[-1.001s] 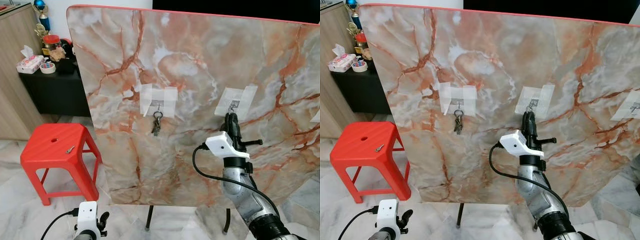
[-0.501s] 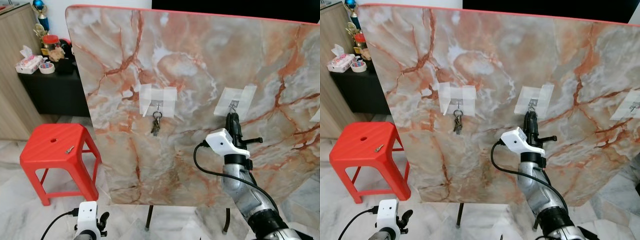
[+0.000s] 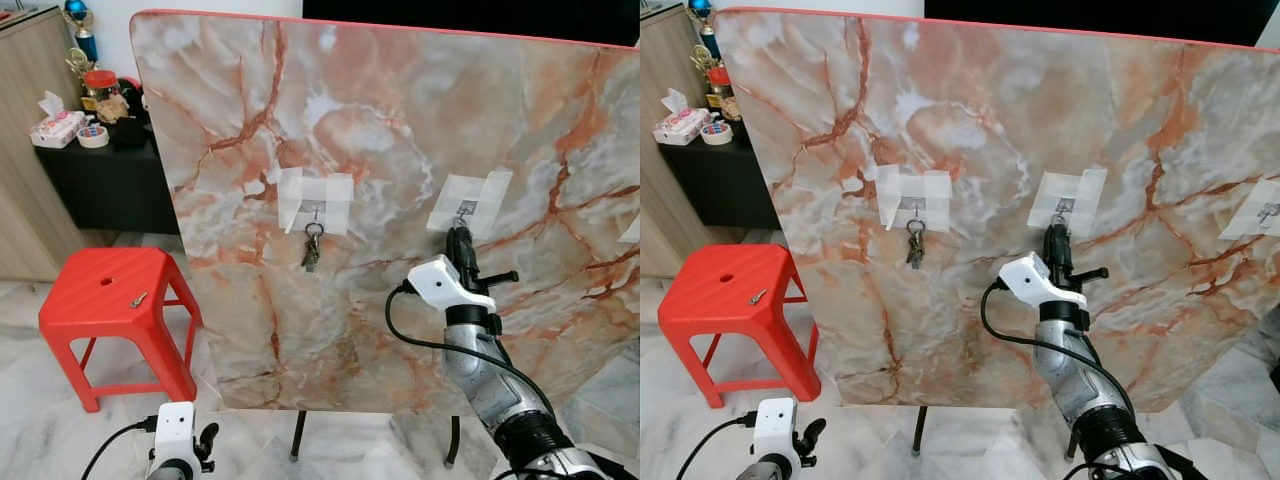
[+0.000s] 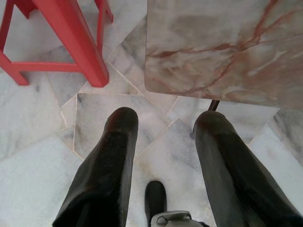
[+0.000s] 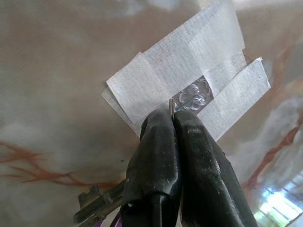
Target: Hang keys on a hook
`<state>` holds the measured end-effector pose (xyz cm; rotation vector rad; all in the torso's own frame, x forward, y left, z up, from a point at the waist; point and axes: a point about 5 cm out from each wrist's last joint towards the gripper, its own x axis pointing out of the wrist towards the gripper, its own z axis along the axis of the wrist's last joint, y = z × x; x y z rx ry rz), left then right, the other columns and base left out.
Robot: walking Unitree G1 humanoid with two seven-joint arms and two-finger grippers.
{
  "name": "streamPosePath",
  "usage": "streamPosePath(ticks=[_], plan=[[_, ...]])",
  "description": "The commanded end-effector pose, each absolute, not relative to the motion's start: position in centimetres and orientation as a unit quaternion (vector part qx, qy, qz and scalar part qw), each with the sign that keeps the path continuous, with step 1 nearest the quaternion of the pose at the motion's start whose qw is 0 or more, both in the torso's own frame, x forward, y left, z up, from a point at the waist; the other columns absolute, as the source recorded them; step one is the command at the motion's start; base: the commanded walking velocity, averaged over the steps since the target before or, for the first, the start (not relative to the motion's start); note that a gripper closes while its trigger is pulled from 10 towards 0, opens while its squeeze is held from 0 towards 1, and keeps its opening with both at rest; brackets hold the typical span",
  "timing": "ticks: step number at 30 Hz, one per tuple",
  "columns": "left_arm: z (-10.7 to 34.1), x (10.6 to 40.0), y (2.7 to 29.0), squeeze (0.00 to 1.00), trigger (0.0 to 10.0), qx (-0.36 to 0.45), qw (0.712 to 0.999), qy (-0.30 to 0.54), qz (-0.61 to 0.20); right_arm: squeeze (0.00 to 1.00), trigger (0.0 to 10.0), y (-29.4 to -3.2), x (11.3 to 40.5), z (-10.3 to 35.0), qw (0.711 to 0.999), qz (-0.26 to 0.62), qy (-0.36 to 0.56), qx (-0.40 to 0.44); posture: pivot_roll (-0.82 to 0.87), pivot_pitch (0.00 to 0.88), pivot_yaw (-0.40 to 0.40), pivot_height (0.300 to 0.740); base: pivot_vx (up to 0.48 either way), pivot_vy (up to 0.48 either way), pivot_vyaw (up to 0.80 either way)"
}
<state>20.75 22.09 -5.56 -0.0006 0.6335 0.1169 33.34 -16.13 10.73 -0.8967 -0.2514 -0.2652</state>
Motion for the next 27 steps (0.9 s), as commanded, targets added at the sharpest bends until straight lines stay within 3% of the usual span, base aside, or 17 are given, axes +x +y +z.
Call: streamPosePath(ticks=[1,19,20,21,22,27], plan=[[-5.80,20.64,21.69,0.00,10.0,-0.007,0.946,0.321,0.051,0.00,10.0,-16.17,33.83,11.35,0.883,-0.120,-0.127,-0.436,0.08,0.000,-0.083,0.740,0.000,0.000,0.00],[-5.87,20.61,21.59,0.00,10.0,-0.009,0.945,0.324,0.051,0.00,10.0,-15.76,34.27,11.01,0.897,-0.078,-0.109,-0.421,0.08,0.000,-0.085,0.740,0.000,0.000,0.00],[-5.87,20.61,21.59,0.00,10.0,-0.009,0.945,0.324,0.051,0.16,10.0,-15.73,34.26,11.01,0.898,-0.076,-0.110,-0.419,0.08,0.000,-0.085,0.740,0.000,0.000,0.00],[-5.88,20.60,21.58,0.00,10.0,-0.009,0.945,0.324,0.051,0.16,10.0,-15.72,34.25,11.02,0.899,-0.074,-0.110,-0.418,0.08,0.000,-0.085,0.740,0.000,0.000,0.00],[-5.89,20.59,21.58,0.00,10.0,-0.010,0.944,0.324,0.052,1.00,10.0,-15.68,34.24,11.03,0.899,-0.073,-0.111,-0.416,0.08,0.000,-0.085,0.740,0.000,0.000,0.00],[-5.95,20.52,21.53,0.00,10.0,-0.011,0.944,0.326,0.052,1.00,10.0,-15.49,34.20,11.17,0.897,-0.071,-0.120,-0.419,0.08,0.000,-0.085,0.740,0.000,0.000,0.00]])
